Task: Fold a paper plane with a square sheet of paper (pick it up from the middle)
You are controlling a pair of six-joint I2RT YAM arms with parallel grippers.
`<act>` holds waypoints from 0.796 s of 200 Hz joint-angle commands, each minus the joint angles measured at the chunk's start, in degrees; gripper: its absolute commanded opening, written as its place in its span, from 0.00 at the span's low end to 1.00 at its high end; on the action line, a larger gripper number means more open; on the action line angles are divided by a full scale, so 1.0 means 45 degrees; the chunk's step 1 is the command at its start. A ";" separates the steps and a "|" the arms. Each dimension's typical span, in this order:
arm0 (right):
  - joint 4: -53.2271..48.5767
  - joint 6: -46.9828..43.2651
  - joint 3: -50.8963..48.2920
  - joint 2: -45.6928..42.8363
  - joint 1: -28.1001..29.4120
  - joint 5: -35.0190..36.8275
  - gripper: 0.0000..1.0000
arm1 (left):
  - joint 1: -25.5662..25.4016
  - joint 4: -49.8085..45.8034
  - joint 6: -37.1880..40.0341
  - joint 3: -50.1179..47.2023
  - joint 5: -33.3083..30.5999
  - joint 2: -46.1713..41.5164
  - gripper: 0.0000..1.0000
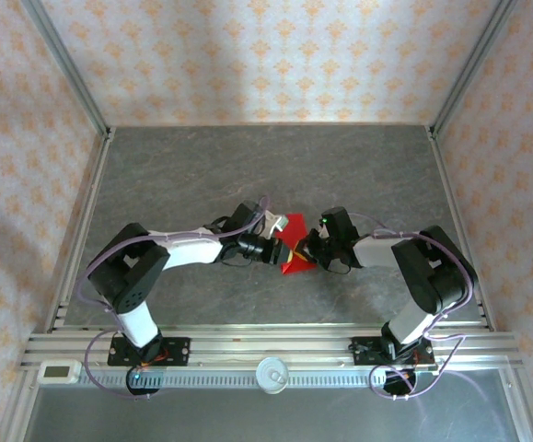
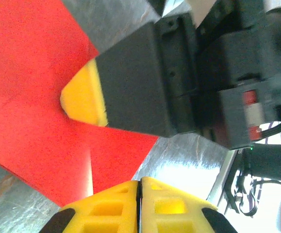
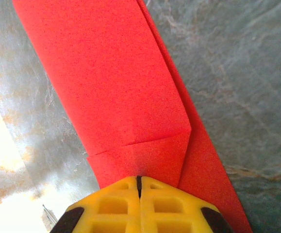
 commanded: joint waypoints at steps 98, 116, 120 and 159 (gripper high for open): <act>-0.1233 -0.0218 -0.0499 0.0473 0.0024 0.1163 0.00 | -0.0111 0.0365 -0.0223 0.0501 0.0794 0.1342 0.11; -0.1249 -0.0246 -0.0497 0.0455 0.0013 0.1178 0.00 | -0.0111 0.0285 -0.0182 0.0447 0.0707 0.1464 0.11; -0.1266 -0.0247 -0.0498 0.0459 0.0025 0.1164 0.00 | -0.0111 0.0280 -0.0172 0.0415 0.0711 0.1484 0.11; -0.1272 -0.0286 -0.0519 0.0459 0.0015 0.1163 0.00 | -0.0111 0.0183 -0.0026 0.0125 0.0584 0.1537 0.10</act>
